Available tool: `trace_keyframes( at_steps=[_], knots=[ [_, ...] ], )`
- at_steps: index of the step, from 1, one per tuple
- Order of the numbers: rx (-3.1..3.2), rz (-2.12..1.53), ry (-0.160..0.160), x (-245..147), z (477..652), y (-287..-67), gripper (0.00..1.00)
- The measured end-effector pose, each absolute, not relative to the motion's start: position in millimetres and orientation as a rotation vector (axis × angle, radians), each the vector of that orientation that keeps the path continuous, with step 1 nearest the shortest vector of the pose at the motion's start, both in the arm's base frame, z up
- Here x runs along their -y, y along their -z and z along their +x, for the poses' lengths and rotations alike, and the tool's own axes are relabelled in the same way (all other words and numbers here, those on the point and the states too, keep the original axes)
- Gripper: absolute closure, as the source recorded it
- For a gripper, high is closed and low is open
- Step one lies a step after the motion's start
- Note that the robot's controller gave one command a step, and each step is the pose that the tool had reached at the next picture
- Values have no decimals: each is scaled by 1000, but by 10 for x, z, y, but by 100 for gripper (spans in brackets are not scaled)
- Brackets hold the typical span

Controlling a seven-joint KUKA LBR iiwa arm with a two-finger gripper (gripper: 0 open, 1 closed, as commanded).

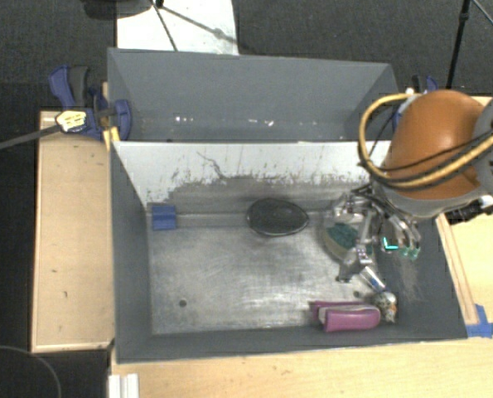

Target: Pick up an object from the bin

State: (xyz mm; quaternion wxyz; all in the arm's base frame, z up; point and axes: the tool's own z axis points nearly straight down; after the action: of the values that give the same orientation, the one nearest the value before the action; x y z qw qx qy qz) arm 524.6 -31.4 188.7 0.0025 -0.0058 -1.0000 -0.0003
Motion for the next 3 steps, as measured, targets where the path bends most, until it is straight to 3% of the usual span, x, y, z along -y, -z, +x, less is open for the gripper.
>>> trace_keyframes(
  at_steps=[1,2,3],
  knots=[
    [3146,-35,2,155,5933,-1488,0],
    [3148,161,-3,-315,5883,-730,0],
    [3111,483,5,-1017,5816,-964,0]
  ],
)
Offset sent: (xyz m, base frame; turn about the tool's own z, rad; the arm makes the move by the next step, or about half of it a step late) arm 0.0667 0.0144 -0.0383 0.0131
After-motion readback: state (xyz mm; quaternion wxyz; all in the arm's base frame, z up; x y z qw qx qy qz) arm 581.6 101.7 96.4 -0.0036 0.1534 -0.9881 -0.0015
